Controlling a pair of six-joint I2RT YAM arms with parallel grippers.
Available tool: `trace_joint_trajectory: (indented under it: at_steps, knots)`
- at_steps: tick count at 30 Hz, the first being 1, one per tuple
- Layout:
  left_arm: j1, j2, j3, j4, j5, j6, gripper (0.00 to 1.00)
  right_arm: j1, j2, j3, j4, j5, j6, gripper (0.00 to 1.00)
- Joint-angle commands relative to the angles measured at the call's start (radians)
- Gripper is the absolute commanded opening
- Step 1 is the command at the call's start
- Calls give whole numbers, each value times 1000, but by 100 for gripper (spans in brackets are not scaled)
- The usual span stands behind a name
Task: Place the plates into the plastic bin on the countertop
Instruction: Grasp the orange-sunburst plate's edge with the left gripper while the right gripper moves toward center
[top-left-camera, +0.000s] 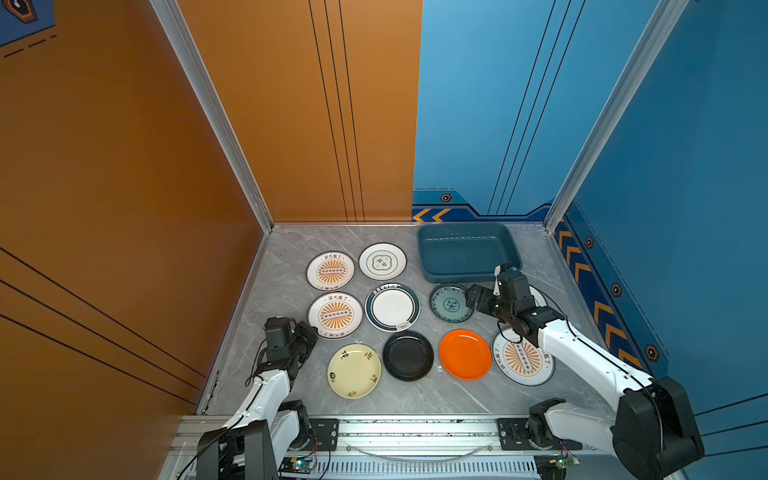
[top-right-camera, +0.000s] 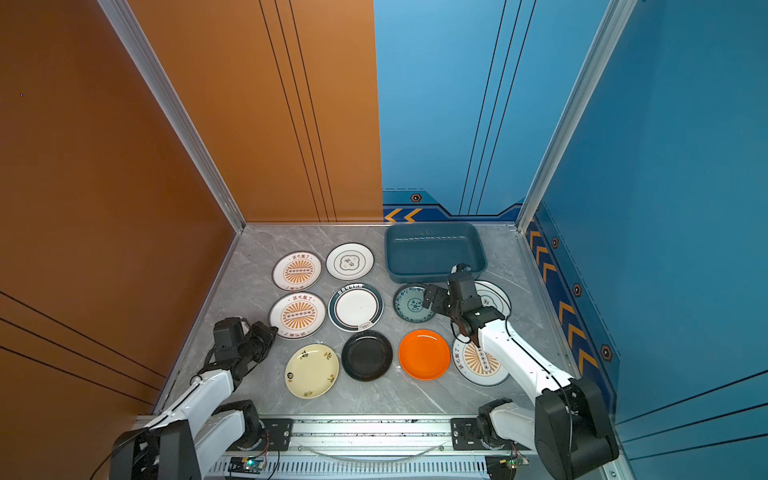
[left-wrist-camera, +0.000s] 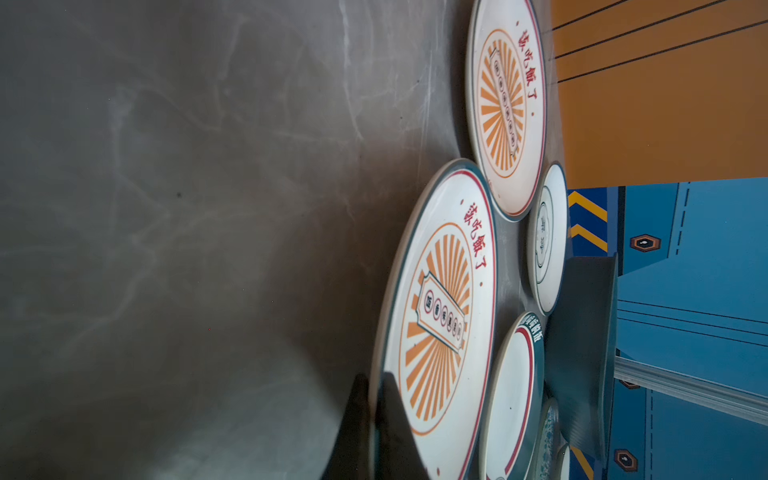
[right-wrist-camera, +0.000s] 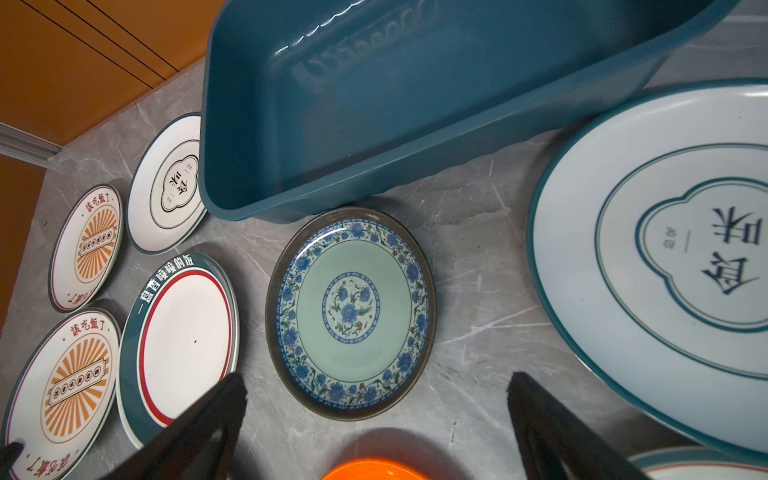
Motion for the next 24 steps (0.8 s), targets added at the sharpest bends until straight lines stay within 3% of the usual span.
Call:
trace_joint_trajectory:
  at_steps: [1,17,24]
  knots:
    - [4,1,-32,-132,-10,26,0,9,-6,0,4,-12,15,100]
    - [12,-322,41,-393,131,-10,0,41,-14,45,-50,-133,-18,99]
    - [14,-359,75,-399,219,-32,0,46,-3,70,-42,-243,-23,98]
